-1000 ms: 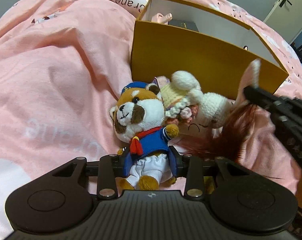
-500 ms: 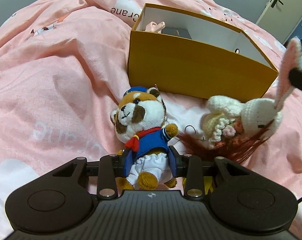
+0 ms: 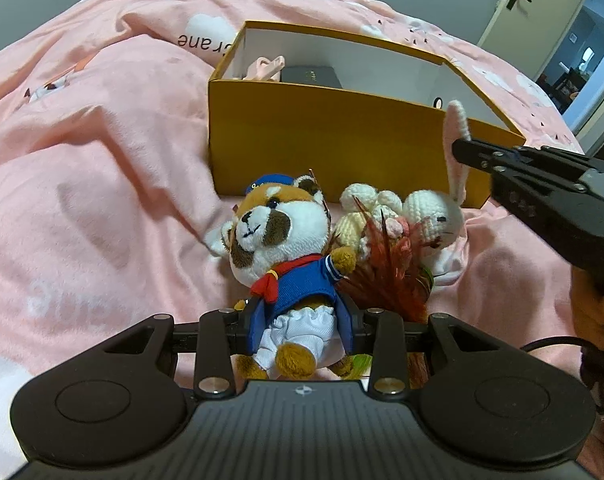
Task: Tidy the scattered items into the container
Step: 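Grasp the red panda plush with the left tool while the right tool grasps the crochet bunny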
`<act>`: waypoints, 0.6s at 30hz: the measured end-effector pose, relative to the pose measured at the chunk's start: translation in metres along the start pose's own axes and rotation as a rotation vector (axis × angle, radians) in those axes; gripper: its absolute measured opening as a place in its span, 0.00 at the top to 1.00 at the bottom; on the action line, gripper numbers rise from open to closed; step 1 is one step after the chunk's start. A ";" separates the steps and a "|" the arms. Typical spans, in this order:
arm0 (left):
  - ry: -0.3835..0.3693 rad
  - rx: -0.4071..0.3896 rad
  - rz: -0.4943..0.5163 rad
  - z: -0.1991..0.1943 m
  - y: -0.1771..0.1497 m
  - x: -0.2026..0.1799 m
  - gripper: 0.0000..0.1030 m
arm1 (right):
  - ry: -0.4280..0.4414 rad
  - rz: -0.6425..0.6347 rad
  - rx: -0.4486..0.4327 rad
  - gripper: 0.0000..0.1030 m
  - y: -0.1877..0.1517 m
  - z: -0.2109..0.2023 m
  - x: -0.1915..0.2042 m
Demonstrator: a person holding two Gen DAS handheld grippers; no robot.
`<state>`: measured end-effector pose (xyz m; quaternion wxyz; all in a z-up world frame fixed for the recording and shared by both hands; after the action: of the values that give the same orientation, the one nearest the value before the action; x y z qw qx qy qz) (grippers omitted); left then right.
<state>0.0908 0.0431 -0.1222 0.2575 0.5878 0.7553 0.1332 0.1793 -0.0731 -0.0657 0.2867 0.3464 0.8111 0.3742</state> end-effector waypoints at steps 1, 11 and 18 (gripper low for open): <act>0.000 -0.001 -0.001 0.000 0.000 0.000 0.60 | -0.013 -0.005 0.004 0.95 -0.001 0.002 0.000; 0.002 -0.005 -0.015 0.005 0.003 0.004 0.60 | 0.086 0.320 0.081 0.63 -0.023 -0.020 -0.021; 0.020 -0.046 0.014 0.004 0.008 -0.001 0.60 | 0.216 0.657 0.223 0.51 -0.069 -0.005 -0.018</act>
<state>0.0998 0.0439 -0.1216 0.2625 0.5856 0.7504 0.1582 0.1630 -0.1224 -0.1144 0.0242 0.5759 0.7180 0.3902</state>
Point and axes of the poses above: each gripper's, at about its wrist camera, not at the fingertips, and z roughly the way its jaws point, x to its left, y to its top, the point moved 8 cm from there along z, roughly the way its jaws point, and after that the axes turned 2 degrees about -z, right-handed, at the moved point
